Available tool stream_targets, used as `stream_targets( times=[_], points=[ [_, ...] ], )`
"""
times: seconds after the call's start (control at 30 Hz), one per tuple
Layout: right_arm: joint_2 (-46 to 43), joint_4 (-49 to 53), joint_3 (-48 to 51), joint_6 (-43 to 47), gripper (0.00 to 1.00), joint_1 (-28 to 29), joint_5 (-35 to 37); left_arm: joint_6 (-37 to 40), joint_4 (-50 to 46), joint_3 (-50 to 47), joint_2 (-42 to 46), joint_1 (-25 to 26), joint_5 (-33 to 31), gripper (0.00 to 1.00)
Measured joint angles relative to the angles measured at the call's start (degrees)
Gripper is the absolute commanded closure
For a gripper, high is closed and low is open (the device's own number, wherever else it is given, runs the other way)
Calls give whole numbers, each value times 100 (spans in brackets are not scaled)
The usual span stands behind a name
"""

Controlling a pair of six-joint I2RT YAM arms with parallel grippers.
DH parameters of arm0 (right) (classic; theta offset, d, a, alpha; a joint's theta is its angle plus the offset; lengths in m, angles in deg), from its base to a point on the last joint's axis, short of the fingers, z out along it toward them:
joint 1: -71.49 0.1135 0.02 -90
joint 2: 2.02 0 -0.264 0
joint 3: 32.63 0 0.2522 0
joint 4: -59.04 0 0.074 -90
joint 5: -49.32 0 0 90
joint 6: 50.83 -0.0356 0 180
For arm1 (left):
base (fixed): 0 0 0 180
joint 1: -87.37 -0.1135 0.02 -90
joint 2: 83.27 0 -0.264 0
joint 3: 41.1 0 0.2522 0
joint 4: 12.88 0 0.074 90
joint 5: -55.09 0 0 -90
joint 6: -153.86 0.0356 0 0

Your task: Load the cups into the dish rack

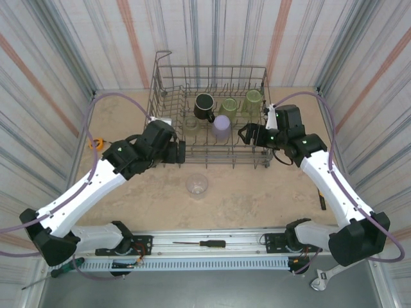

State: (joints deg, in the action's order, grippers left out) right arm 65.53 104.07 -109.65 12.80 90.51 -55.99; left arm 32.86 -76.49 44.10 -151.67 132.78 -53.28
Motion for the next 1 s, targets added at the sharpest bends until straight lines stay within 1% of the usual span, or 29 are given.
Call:
stream_targets(
  times=[0.17,0.33,0.63,0.93,1.0],
  points=[
    [-11,2,57,-4,1,0,-50,-378,-7,-188,-96,245,-72,1],
    [-22,7,57,-17,1,0,-105,-673,11,-216,-393,511,-105,1],
    [-170,203,55,-15,1,-7,-26,-960,278,-715,-667,664,-26,1],
    [-168,245,55,-17,1,-33,363,-1008,621,-1252,-739,776,37,8],
    [-166,264,42,-17,1,-33,409,-1040,695,-1309,-782,793,59,11]
  ],
)
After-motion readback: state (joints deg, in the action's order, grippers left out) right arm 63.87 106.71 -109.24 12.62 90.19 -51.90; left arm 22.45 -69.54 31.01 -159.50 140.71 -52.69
